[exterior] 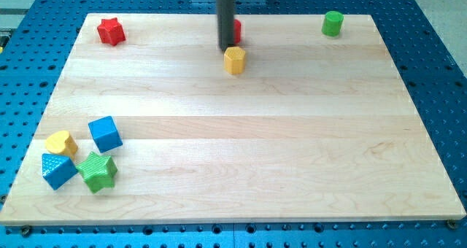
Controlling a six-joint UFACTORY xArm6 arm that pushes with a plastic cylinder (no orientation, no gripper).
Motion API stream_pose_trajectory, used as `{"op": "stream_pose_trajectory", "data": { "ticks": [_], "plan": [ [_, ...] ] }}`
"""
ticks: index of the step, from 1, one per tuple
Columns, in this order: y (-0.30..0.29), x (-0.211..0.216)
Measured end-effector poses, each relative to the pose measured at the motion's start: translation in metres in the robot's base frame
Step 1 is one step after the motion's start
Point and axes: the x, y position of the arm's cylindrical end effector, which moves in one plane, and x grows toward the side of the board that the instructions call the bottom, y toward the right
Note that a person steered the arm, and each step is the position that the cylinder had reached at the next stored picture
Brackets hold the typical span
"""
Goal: Place the red star at the left to the red circle
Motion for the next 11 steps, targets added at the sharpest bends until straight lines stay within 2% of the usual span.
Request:
{"op": "stream_pose_trajectory", "data": {
  "ticks": [1, 2, 3, 4, 5, 6, 7, 9, 10, 11],
  "plan": [
    [0.008, -0.019],
    [-0.080, 0.001],
    [-0.237, 0.022],
    [-0.317, 0.018],
    [-0.250, 0.002],
    [-0.270, -0.021],
    [-0.318, -0.041],
    [-0.103, -0.032],
    [-0.182, -0.040],
    [-0.145, -0.058]
  ]
}}
